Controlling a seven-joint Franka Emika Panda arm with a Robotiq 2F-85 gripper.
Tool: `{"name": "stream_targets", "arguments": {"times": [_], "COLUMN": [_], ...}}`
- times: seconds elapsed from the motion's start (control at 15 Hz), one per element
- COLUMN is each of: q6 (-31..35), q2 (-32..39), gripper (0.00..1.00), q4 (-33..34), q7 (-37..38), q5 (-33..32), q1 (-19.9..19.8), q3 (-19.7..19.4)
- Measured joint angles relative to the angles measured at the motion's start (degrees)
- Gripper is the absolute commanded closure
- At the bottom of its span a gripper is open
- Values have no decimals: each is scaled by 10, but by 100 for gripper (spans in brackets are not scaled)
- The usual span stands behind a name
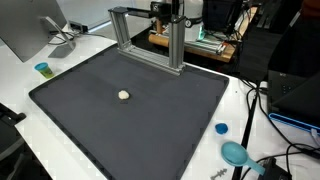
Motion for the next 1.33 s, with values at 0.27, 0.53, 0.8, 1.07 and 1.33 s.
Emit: {"name": "stream_targets", "arguments": {"times": [0.27,0.53,0.8,1.07,1.33], "q6": [3,3,24,123,178], "q2": [1,1,4,16,46], "gripper": [0,0,0,0,0], "q4": [0,0,0,0,0], "q7": [6,7,9,14,46], "q5": [2,3,12,20,16], "q1": [-3,-3,-2,1,-18], "q3": [-1,-1,5,26,56]}}
